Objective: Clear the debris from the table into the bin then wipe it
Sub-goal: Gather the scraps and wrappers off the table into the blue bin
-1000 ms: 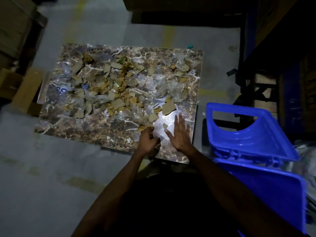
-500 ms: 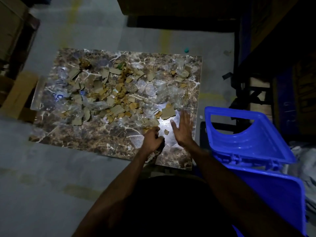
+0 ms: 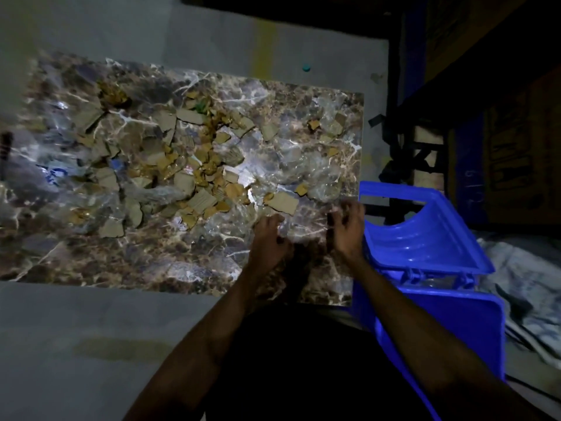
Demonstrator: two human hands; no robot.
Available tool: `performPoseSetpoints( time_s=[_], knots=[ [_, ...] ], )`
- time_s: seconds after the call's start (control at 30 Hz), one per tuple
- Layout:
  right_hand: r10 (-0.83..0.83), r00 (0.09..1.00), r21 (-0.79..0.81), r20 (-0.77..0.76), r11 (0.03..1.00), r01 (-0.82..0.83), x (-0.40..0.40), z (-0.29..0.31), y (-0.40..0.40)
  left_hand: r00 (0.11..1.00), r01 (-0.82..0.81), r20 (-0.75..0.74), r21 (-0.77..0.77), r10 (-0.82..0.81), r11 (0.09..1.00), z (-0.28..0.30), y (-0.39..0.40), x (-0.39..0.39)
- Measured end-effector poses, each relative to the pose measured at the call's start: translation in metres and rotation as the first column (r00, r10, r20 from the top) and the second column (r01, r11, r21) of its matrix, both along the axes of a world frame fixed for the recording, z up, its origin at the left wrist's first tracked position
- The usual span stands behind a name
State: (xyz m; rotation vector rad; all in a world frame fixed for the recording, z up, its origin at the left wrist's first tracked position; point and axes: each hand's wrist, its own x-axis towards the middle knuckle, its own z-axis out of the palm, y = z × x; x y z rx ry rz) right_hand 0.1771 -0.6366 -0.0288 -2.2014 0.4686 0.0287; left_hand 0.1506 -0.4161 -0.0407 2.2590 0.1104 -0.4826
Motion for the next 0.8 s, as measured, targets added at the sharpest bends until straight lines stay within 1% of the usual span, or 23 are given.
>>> performPoseSetpoints(
  time_s=[0.07,0.13,0.23,0.33,0.4,0.47,0.5,0.57,0.6,0.63,0.7,0.73,0.8],
  knots=[
    [0.022,0.993,-0.013,-0.113,1.000,-0.023,0.017,-0.002,0.004,0.998,0.056,-0.016,0.003,-0.056,0.998,-0.001,-0.001,0.002],
    [0.120,0.971,-0.034,-0.205,0.991,-0.130,0.030,-0.010,0.016,0.992,0.124,-0.029,0.071,-0.122,0.990,-0.004,-0.002,0.007],
    [0.214,0.939,-0.031,-0.270,0.972,-0.231,0.032,-0.020,0.041,0.987,0.161,-0.033,0.125,-0.158,0.979,-0.003,-0.001,0.009],
    [0.306,0.902,0.008,-0.306,0.948,-0.319,0.020,-0.022,0.055,0.988,0.153,-0.011,0.128,-0.153,0.980,0.001,-0.001,0.009],
    [0.358,0.893,0.060,-0.273,0.933,-0.355,0.014,-0.014,0.054,0.992,0.128,-0.014,0.131,-0.127,0.983,0.001,-0.003,0.010],
    [0.367,0.919,0.103,-0.144,0.929,-0.355,0.012,-0.004,0.044,0.996,0.091,-0.005,0.163,-0.092,0.982,0.002,-0.007,0.009],
    [0.340,0.936,0.134,-0.088,0.936,-0.327,0.013,0.003,0.036,0.997,0.078,0.005,0.193,-0.080,0.978,0.003,-0.010,0.008],
    [0.252,0.966,0.203,-0.053,0.950,-0.237,0.020,0.011,0.014,0.998,0.051,0.033,0.252,-0.061,0.966,0.008,-0.018,0.006],
    [0.225,0.972,0.196,-0.067,0.958,-0.208,0.027,0.010,0.003,0.997,0.039,0.046,0.280,-0.054,0.959,0.009,-0.023,0.005],
    [0.225,0.969,0.149,-0.100,0.967,-0.209,0.034,0.008,-0.007,0.997,0.034,0.053,0.311,-0.053,0.950,0.010,-0.029,0.004],
    [0.276,0.941,0.049,-0.197,0.961,-0.272,0.050,-0.008,-0.015,0.997,0.048,0.037,0.374,-0.067,0.926,0.016,-0.041,0.003],
    [0.301,0.923,0.010,-0.240,0.951,-0.308,0.057,-0.016,-0.013,0.997,0.047,0.038,0.380,-0.066,0.924,0.018,-0.046,0.002],
    [0.397,0.874,-0.004,-0.281,0.910,-0.414,0.062,-0.029,-0.003,0.998,0.013,0.050,0.363,-0.034,0.932,0.024,-0.056,-0.002]
  ],
)
